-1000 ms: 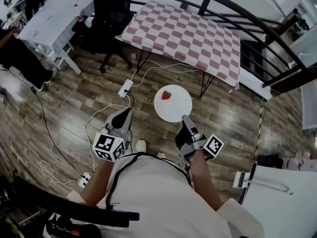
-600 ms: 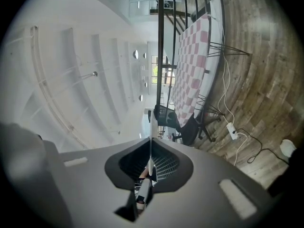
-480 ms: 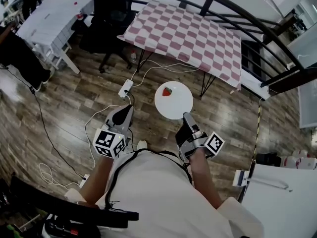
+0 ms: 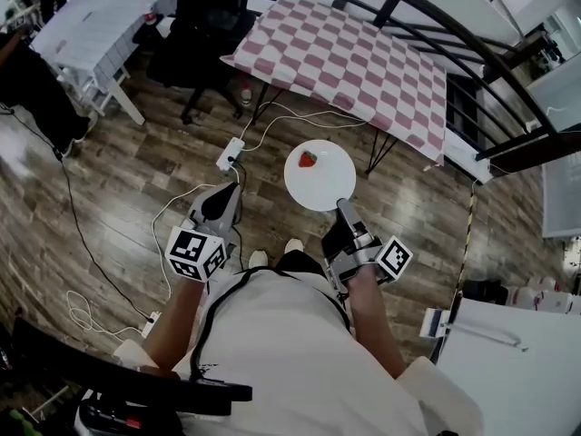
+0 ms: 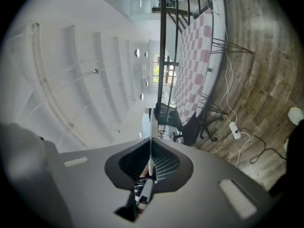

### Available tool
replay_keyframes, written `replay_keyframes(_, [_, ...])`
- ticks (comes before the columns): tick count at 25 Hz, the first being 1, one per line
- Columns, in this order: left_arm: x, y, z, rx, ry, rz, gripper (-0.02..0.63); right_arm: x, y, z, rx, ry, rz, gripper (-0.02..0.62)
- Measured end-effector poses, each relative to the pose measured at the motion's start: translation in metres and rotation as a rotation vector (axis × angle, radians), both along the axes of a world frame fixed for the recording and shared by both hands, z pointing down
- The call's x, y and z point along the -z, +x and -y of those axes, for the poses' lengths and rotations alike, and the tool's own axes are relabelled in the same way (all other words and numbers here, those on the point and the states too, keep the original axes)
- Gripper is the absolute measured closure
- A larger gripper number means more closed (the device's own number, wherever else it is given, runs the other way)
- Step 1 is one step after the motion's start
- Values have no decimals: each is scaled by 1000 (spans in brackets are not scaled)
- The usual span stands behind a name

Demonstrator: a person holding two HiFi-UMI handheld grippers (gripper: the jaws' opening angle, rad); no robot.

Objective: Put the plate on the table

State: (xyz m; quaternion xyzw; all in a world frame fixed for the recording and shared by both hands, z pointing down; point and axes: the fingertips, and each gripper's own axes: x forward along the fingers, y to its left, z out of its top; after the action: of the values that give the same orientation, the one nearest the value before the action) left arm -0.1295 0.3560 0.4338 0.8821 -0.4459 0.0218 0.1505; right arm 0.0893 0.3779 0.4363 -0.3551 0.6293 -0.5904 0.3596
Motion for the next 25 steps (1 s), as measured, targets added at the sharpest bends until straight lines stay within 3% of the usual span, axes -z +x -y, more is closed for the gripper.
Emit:
replay_keyframes(13, [-11,-13,19,45,-17,17,600,-6,-8,34,47,18,-3,577])
replay_keyframes(25, [-9,6,88,62,-25,29,600,-9,4,106,75,1,15,577])
